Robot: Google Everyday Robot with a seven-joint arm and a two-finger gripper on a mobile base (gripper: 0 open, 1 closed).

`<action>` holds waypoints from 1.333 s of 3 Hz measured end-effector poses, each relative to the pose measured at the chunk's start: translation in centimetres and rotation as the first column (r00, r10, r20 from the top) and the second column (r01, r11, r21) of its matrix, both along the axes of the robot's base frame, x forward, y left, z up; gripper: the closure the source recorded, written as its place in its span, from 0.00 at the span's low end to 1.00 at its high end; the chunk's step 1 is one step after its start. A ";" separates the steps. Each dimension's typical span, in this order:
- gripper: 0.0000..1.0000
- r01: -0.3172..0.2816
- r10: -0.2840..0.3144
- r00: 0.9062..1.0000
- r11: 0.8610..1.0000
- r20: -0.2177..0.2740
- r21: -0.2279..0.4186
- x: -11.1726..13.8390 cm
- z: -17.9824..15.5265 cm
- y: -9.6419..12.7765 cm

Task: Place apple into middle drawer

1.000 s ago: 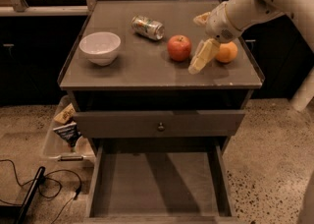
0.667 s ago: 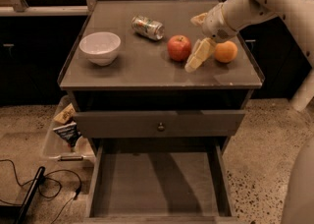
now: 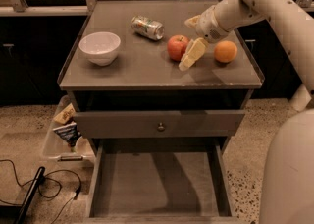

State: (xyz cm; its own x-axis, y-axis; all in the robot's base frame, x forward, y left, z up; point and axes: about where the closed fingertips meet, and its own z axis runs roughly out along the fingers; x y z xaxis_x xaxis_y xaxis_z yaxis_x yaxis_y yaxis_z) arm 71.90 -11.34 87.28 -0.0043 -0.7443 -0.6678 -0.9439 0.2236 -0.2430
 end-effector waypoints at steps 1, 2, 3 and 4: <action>0.19 -0.014 0.014 0.998 1.000 -0.056 0.011 0.8 -1.1 1.3; 0.42 -0.016 0.017 0.998 1.000 -0.058 0.011 0.9 -1.1 1.3; 0.65 -0.016 0.017 0.998 1.000 -0.058 0.011 0.9 -1.1 1.3; 0.88 -0.016 0.017 0.998 1.000 -0.058 0.011 0.9 -1.1 1.3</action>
Offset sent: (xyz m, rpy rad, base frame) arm 0.0070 0.0105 -0.0094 0.0088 0.0468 0.0117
